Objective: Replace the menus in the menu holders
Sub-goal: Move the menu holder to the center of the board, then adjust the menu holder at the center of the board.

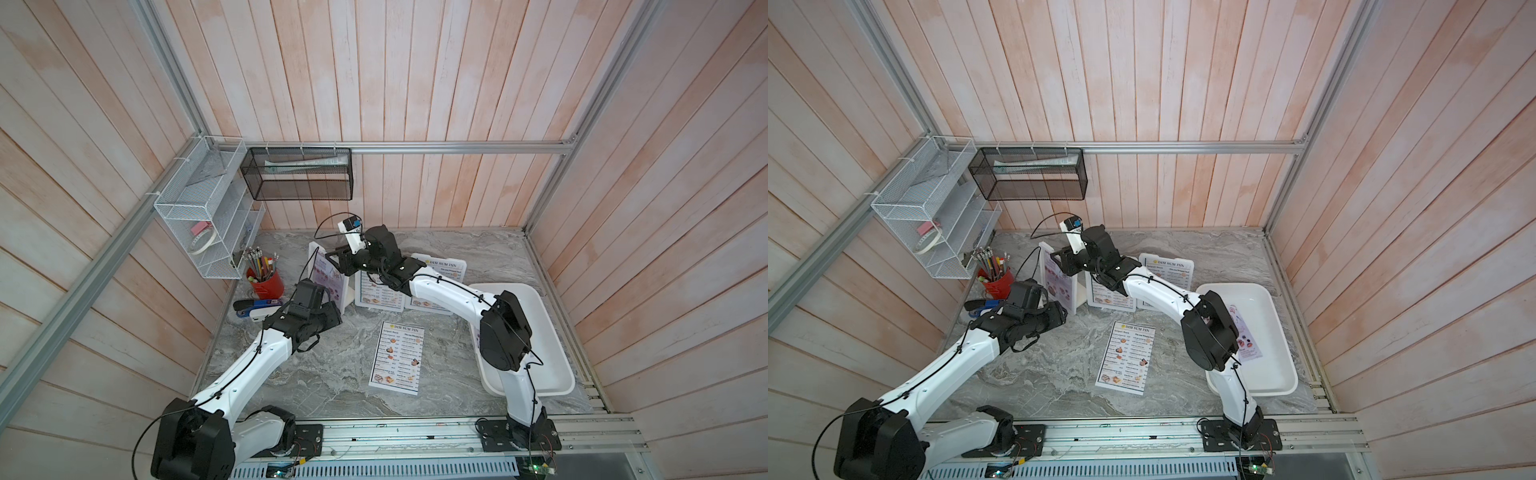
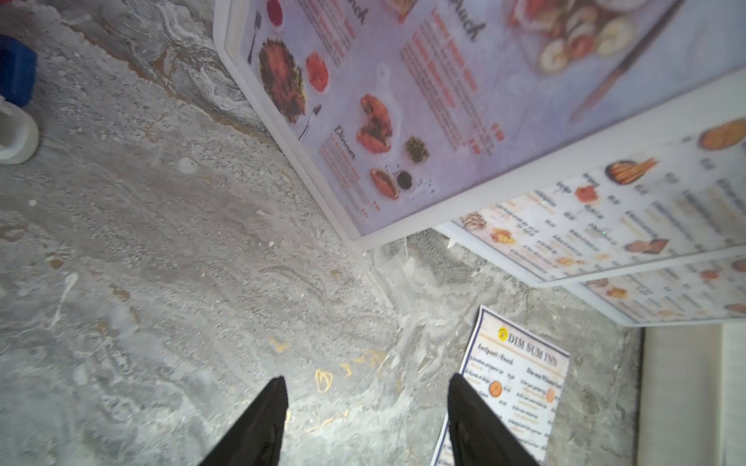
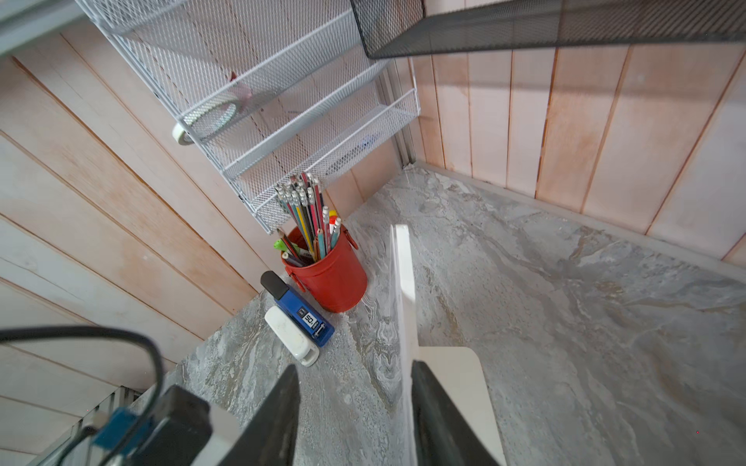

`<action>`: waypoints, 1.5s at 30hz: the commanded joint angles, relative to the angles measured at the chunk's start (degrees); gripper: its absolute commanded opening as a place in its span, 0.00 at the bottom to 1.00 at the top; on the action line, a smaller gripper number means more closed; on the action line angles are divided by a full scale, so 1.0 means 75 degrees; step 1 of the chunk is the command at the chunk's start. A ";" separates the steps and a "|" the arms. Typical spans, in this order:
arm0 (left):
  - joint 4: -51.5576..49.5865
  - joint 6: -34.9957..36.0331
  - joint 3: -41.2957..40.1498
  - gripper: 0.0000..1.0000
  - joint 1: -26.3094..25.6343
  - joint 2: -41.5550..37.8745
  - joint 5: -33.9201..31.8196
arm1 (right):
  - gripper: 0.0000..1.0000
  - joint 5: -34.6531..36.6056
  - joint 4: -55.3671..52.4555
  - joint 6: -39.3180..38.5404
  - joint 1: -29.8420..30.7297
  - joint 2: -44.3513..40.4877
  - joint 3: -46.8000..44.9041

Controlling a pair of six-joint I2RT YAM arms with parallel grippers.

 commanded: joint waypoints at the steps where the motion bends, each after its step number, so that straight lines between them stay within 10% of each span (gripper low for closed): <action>1: 0.0710 0.0166 0.0294 0.58 -0.0132 0.0177 0.0278 | 0.47 -0.0174 -0.0495 -0.0007 -0.0342 -0.0995 -0.0013; 15: 0.1667 0.0364 0.0784 0.33 -0.0628 0.1611 -0.0477 | 0.47 0.0390 0.0147 0.0814 -0.1506 -0.3472 -0.3181; 26: 0.1942 0.0599 0.1551 0.30 -0.0537 0.2690 -0.1985 | 0.47 0.0263 0.0265 0.0981 -0.1598 -0.3814 -0.3916; 45: 0.2373 0.1602 0.3661 0.38 0.0356 0.4622 -0.1460 | 0.47 0.0044 -0.0039 0.0984 -0.1670 -0.3916 -0.4260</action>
